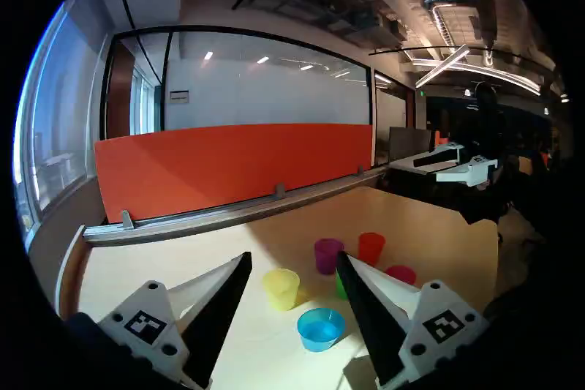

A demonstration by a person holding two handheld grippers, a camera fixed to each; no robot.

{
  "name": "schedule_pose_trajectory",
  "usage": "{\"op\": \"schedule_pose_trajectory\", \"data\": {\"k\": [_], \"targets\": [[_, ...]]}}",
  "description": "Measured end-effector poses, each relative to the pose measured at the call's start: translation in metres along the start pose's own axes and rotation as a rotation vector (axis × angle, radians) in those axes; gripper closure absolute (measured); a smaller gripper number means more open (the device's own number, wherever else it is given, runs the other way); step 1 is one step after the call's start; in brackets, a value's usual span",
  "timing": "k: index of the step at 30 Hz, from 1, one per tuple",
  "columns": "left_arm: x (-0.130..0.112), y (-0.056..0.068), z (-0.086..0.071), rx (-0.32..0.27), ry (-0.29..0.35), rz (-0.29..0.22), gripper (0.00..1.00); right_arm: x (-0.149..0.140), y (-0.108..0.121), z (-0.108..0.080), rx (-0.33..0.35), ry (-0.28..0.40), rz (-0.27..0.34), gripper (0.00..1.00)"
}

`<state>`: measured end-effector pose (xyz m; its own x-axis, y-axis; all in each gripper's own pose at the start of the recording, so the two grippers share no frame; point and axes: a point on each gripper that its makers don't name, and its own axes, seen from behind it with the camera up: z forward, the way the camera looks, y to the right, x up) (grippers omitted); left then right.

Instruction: Pour water

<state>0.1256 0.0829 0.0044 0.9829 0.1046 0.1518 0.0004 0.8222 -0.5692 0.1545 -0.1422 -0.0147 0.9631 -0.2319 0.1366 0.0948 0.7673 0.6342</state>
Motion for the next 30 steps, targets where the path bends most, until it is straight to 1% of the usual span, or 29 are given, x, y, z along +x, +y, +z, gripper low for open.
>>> {"op": "schedule_pose_trajectory", "data": {"k": [6, 17, 24, 30], "targets": [[-0.019, 0.004, 0.006, -0.015, -0.036, 0.012, 0.15, -0.011, -0.001, 0.004, 0.010, -0.030, 0.006, 0.00], [-0.060, 0.013, 0.012, -0.041, -0.116, 0.046, 0.15, -0.026, -0.006, 0.011, 0.028, -0.066, 0.002, 0.00], [-0.080, 0.017, 0.017, -0.054, -0.159, 0.061, 0.15, -0.032, -0.008, 0.017, 0.033, -0.085, -0.003, 0.00], [-0.094, 0.023, 0.021, -0.070, -0.191, 0.074, 0.15, -0.037, -0.010, 0.021, 0.039, -0.099, -0.009, 0.00]]}}
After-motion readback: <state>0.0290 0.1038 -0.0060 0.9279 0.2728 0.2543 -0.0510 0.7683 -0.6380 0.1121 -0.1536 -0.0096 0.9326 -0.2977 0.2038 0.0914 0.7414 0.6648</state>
